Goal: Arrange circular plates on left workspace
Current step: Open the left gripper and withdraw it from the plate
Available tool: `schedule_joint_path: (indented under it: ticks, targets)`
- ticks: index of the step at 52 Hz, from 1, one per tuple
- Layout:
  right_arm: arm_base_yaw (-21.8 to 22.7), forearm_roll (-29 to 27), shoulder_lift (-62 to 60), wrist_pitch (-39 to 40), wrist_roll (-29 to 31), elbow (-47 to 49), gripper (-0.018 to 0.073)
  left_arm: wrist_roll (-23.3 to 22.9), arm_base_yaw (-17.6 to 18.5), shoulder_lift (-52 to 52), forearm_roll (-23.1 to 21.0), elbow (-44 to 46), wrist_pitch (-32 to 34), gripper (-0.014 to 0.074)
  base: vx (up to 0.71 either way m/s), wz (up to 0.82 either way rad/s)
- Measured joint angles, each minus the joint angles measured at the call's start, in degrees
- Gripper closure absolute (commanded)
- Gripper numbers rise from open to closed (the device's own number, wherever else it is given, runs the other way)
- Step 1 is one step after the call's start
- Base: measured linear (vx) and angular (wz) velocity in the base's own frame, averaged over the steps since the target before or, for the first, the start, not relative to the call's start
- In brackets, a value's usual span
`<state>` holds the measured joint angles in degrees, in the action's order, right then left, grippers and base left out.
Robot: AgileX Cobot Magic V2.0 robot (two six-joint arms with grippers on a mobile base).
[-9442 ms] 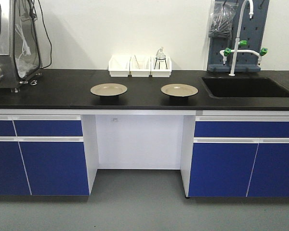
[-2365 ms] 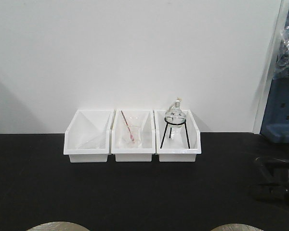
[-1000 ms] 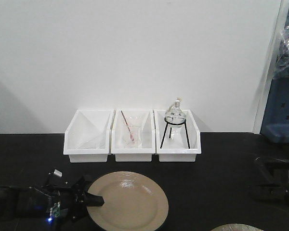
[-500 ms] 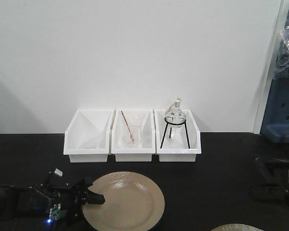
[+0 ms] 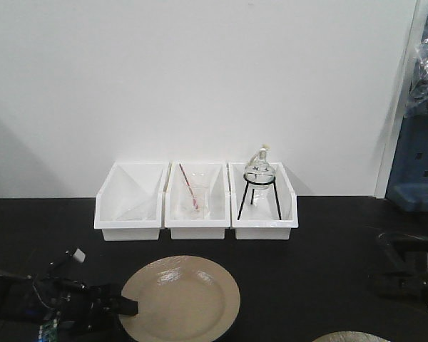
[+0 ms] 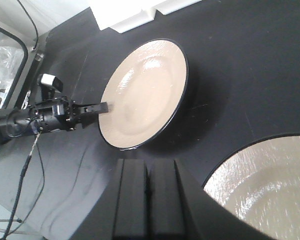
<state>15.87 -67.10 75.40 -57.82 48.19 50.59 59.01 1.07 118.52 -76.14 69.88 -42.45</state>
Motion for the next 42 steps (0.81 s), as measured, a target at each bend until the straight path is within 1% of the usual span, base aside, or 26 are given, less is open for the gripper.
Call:
schedule_joint_path:
  ticks: [4,9,13,14,15,20,21,23,25,27,31,36,39,40,41,42]
  targets:
    - [0.0,0.0,0.0,0.1,0.62,0.0,0.056,-0.59,-1.31,-1.42,2.74,0.0,-0.07,0.009,0.0,0.0]
    - [0.0,0.38,0.0,0.62,1.63,0.0,0.056,-1.75,-3.21,-4.56,6.36,0.0,-0.24,0.0167,0.0,0.0]
    - [0.0,1.31,0.0,1.66,2.69,0.0,0.0559,-3.14,-4.42,-8.45,10.51,0.0,-0.88,0.0286,0.0,0.0]
    - [0.0,1.39,0.0,1.93,2.79,0.0,0.0558,-3.45,-4.62,-9.14,11.27,0.0,-1.04,0.0341,0.0,0.0]
    - [0.0,1.57,0.0,2.32,2.94,0.0,0.0557,-3.95,-4.95,-10.19,12.04,0.0,-1.11,0.037,0.0,0.0]
    - [0.0,2.5,0.0,4.23,3.3,0.0,0.0557,-5.76,-5.97,-15.17,17.96,-0.06,-3.09,0.0588,0.0,0.0]
    - [0.0,2.78,0.0,4.74,3.38,0.0,0.0556,-6.02,-6.05,-16.23,18.68,-0.11,-3.64,0.0606,0.0,0.0]
    - [0.0,3.83,0.0,5.65,3.54,0.0,0.0552,-6.28,-6.1,-18.34,21.04,-0.38,-4.73,0.0605,0.0,0.0]
    - [0.0,5.28,0.0,7.09,3.67,0.0,0.0538,-6.48,-6.1,-20.07,22.27,-0.86,-5.66,0.0604,0.0,0.0]
    - [0.0,6.78,0.0,7.91,3.71,0.0,0.0521,-6.59,-6.1,-22.15,23.21,-1.71,-6.44,0.0603,0.0,0.0]
    - [0.0,9.59,0.0,8.97,3.71,0.0,0.0457,-6.65,-6.1,-25.9,24.09,-4.05,-7.38,0.0602,0.0,0.0]
    - [0.0,15.06,0.0,9.12,1.82,0.0,0.0312,-6.37,-6.1,-30.66,24.32,-8.22,-7.59,0.06,0.0,0.0]
    - [0.0,18.61,0.0,9.17,-0.72,0.0,0.0216,-5.49,-6.1,-33.8,24.32,-11.54,-7.45,0.06,0.0,0.0]
    - [0.0,20.6,0.0,9.17,-2.3,0.0,0.0167,-5.24,-6.1,-34.82,24.32,-12.76,-7.26,0.06,0.0,0.0]
    - [0.0,21.1,0.0,9.17,-3.21,0.0,0.0144,-5.1,-6.1,-35.87,24.32,-14.01,-6.92,0.06,0.0,0.0]
    - [0.0,23.96,0.0,9.11,-5.16,0.0,0.0109,-5.0,-6.1,-36.94,24.32,-15.32,-6.7,0.06,0.0,0.0]
